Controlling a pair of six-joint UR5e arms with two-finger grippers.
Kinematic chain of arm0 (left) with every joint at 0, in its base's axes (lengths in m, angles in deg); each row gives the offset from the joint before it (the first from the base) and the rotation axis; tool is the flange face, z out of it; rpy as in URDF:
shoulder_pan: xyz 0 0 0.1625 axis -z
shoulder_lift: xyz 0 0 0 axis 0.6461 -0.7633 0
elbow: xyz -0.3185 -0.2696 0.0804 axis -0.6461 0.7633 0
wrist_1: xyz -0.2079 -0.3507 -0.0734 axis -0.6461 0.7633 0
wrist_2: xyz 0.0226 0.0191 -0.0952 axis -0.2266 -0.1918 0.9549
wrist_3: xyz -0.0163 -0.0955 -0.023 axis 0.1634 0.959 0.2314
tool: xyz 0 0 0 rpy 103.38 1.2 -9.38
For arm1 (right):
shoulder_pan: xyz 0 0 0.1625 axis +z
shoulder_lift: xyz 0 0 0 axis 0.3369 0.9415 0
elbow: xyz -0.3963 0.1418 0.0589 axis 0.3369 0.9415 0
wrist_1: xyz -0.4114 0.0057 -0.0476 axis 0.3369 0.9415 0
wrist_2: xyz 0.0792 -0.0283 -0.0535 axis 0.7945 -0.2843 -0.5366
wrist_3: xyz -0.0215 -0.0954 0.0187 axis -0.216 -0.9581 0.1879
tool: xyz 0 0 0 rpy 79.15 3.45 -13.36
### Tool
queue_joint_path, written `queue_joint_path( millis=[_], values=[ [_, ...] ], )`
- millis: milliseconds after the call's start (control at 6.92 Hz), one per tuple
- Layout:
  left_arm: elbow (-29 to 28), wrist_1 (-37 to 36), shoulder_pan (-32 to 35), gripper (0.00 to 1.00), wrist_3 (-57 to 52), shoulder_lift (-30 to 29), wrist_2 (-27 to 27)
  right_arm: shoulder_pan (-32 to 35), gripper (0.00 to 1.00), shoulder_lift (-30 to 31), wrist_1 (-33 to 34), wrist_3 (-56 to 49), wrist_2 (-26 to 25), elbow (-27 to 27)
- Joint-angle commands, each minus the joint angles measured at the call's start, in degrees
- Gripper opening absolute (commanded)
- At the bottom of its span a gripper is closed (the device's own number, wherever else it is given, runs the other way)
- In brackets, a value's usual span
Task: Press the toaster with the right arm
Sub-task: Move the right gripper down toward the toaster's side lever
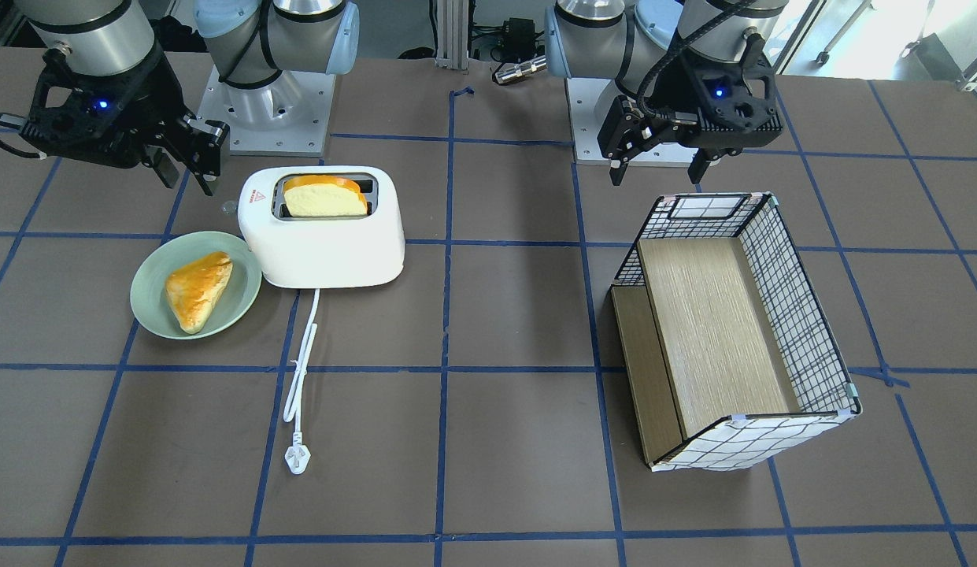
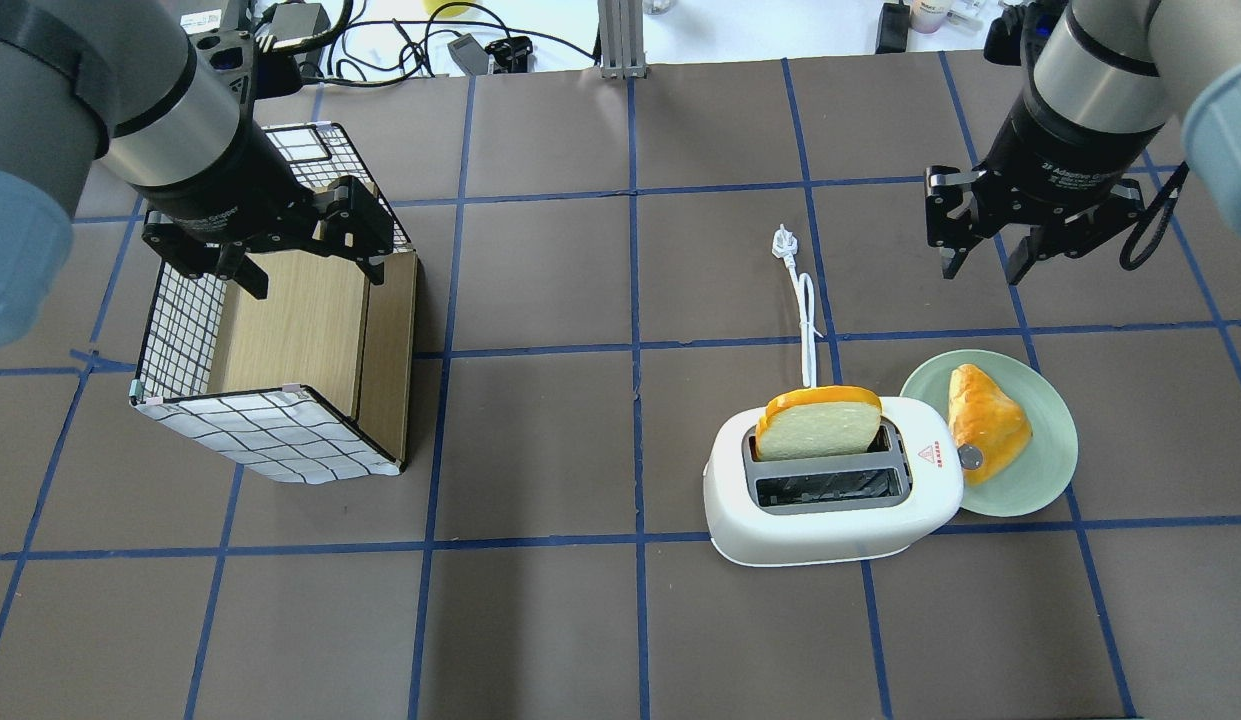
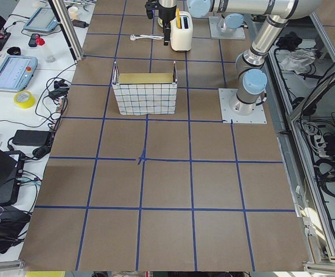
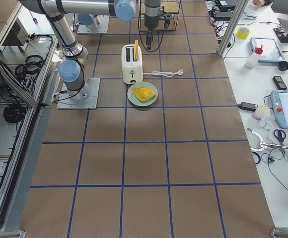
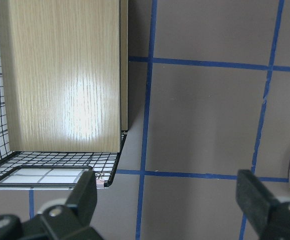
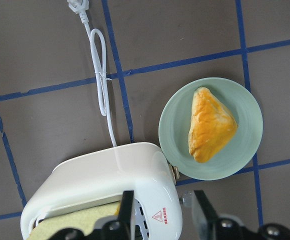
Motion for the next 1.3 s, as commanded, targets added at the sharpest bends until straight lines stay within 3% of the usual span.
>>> queue_joint_path(
  millis=[0,433,1156],
  values=[
    [0.00,0.00,0.00,1.00,0.00,0.00,0.00,-0.16,0.00,0.35,-1.35,-0.24,0.27,-0.24],
    [0.00,0.00,0.00,1.00,0.00,0.00,0.00,-4.53,0.00,0.09,-1.09,-10.23,0.88,-2.16],
    [0.00,0.00,0.00,1.00,0.00,0.00,0.00,-13.33,0.00,0.26,1.99,-21.33,6.42,-13.32]
  ],
)
